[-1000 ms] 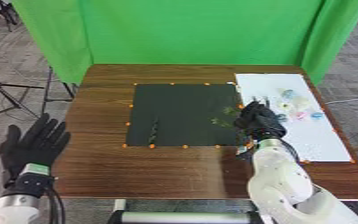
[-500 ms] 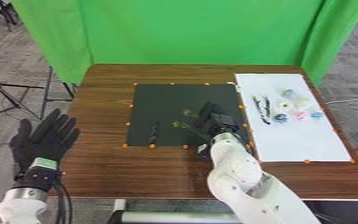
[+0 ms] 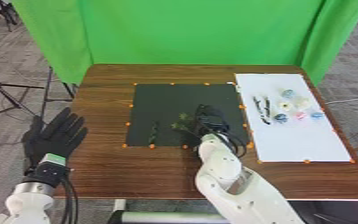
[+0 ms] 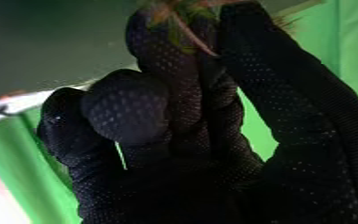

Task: Arrange flowers

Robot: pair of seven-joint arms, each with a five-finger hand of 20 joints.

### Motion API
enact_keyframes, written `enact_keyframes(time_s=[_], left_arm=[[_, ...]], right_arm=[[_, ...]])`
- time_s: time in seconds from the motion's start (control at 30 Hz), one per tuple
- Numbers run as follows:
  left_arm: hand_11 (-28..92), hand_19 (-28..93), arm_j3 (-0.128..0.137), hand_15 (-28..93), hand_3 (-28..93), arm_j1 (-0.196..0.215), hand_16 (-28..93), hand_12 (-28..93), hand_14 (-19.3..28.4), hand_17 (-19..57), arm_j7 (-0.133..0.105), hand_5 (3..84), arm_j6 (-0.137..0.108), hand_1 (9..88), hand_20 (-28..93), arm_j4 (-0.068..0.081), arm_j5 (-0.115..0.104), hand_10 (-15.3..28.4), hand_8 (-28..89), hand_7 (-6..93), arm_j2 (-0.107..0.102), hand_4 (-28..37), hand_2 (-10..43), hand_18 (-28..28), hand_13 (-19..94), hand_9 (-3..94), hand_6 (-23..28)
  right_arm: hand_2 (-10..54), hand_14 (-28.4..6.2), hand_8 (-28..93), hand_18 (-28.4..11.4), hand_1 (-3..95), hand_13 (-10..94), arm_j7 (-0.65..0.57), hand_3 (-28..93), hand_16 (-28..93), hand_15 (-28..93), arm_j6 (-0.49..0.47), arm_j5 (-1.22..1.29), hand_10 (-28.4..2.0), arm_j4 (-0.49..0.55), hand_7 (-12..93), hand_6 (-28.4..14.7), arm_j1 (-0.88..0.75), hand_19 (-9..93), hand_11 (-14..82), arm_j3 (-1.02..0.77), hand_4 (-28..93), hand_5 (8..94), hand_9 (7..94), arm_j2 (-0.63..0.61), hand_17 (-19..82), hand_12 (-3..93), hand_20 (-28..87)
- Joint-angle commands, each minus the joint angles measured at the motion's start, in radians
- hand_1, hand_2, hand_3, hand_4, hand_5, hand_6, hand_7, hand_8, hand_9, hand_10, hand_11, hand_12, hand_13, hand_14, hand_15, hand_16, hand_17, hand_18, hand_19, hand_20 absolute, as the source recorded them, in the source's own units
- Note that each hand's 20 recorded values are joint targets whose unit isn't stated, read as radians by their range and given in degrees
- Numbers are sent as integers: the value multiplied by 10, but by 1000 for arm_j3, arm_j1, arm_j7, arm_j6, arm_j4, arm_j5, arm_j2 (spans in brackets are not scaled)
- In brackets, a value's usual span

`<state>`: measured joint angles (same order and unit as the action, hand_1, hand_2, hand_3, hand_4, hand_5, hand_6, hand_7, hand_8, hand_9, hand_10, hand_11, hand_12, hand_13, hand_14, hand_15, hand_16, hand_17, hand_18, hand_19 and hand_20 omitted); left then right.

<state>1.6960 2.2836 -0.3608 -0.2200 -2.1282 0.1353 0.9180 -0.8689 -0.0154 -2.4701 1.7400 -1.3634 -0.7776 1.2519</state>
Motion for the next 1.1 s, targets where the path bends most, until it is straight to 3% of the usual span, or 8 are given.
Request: enact_keyframes(time_s=[0.03,0.17,0.43,0.53,0.63,0.8,0.9,1.1], left_arm=[[229,292,5,355,713,15,-81,118,136,-51,0,392,-14,255,80,-7,-2,146,-98,163,-3,-283,95,106,200,324,76],[229,291,4,356,713,15,-81,118,136,-51,5,393,-13,255,81,-6,-2,145,-98,165,2,-283,94,107,199,320,78],[231,291,9,357,712,28,-80,118,137,-52,-16,393,-15,257,82,-6,-13,146,-98,167,3,-283,92,106,198,319,78],[232,293,11,360,712,39,-80,118,137,-52,-30,393,-9,257,83,-8,-18,146,-99,167,1,-283,92,107,200,319,78],[232,295,14,363,711,40,-81,118,139,-53,-24,394,-12,257,83,-8,-22,145,-99,167,6,-283,93,107,202,319,79],[235,298,10,365,709,40,-82,118,140,-54,-23,395,-16,256,83,-7,-20,146,-99,169,7,-283,95,108,204,322,79],[235,299,9,368,710,43,-83,117,142,-54,-22,395,-14,256,83,-8,-23,147,-100,169,8,-283,95,108,205,323,80],[239,303,8,377,711,41,-82,117,145,-54,-24,397,-18,256,84,-8,-27,149,-100,171,6,-283,97,108,213,327,81]], right_arm=[[-95,-85,174,-232,426,824,24,706,371,622,-77,85,-150,76,319,-51,-15,932,394,-7,-171,730,835,2,529,315,395],[-95,-89,-74,-236,359,817,32,726,367,616,-103,89,-156,103,218,-62,-22,932,373,-19,-170,729,833,-3,520,303,386],[-92,-93,-79,-237,335,821,32,703,362,611,-96,103,-157,159,174,-73,-43,932,364,-47,-170,707,837,-43,525,298,383],[-59,-94,-75,-237,319,824,52,701,358,607,-33,21,-158,169,177,-72,-67,932,354,-46,-170,712,844,-59,529,293,381],[0,-101,-60,-235,299,831,54,714,341,563,-25,28,-170,179,222,-75,-76,932,275,-50,-164,725,844,-69,531,257,376],[79,-102,-80,-231,291,857,72,743,302,483,-89,115,-196,192,489,-83,-93,932,143,-76,-159,700,818,-60,543,167,358],[152,-95,191,-222,367,864,75,735,312,481,-130,136,-196,186,566,-70,-96,932,133,-86,-216,653,810,-42,545,159,363],[211,-95,223,-215,394,857,72,716,316,488,-181,157,-203,196,603,-76,-102,932,123,-90,-249,624,792,-33,539,152,372]])
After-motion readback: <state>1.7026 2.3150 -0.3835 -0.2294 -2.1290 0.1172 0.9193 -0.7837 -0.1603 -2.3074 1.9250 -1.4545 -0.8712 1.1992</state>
